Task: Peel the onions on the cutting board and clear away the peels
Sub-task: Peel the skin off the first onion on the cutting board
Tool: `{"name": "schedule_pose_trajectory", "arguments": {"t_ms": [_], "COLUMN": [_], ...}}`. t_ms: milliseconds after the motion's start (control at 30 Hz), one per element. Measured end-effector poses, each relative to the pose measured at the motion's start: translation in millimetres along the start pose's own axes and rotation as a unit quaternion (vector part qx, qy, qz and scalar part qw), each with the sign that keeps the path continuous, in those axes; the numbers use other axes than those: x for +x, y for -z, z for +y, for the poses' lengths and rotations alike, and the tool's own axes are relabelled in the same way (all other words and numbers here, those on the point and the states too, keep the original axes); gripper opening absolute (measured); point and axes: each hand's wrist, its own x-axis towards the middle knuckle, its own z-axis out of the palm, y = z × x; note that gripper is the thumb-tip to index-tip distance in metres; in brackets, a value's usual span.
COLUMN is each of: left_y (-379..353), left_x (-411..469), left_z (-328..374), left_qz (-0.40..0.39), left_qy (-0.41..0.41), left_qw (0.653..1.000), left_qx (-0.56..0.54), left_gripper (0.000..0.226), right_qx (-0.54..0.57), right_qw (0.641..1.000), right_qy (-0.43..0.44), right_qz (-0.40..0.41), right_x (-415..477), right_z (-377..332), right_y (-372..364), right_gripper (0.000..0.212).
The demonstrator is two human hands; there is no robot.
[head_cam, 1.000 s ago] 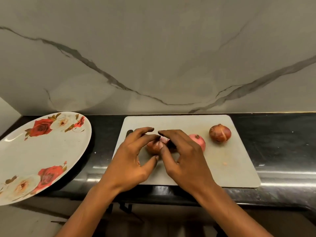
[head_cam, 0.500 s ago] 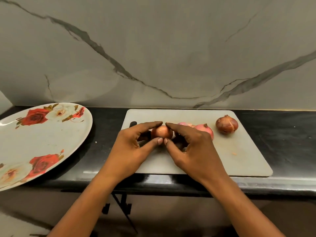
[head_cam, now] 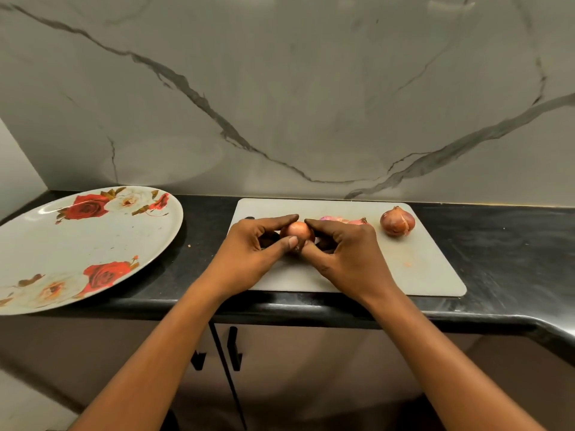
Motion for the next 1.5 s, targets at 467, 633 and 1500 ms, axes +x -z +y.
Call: {"name": "schedule_pose_trajectory", "arguments": {"t_ms": [467,633,1500], "left_y": [5,7,3], "left_x": [5,7,5], "left_z": [-6,-10,-11], "left_qz": [0.035,0.028,0.001], "left_qy": [0.034,0.057,0.058], "left_qw": [0.998,0.996,0.998], "left_qx": [-0.033,-0.06,0.009], "left_gripper": [0.029,0.025,0.056], "right_qx": [0.05,0.05,0.04], "right_qw": [0.996,0.996,0.998], "right_qy": [0.035,0.066,0.032], "right_qz": [0.065,0.046,0.025], "right_x": [-3,-3,-2], "right_z": [-3,4,7], "right_y": [-1,-5,-4], "right_gripper": [0.033,0.031,0.031]}}
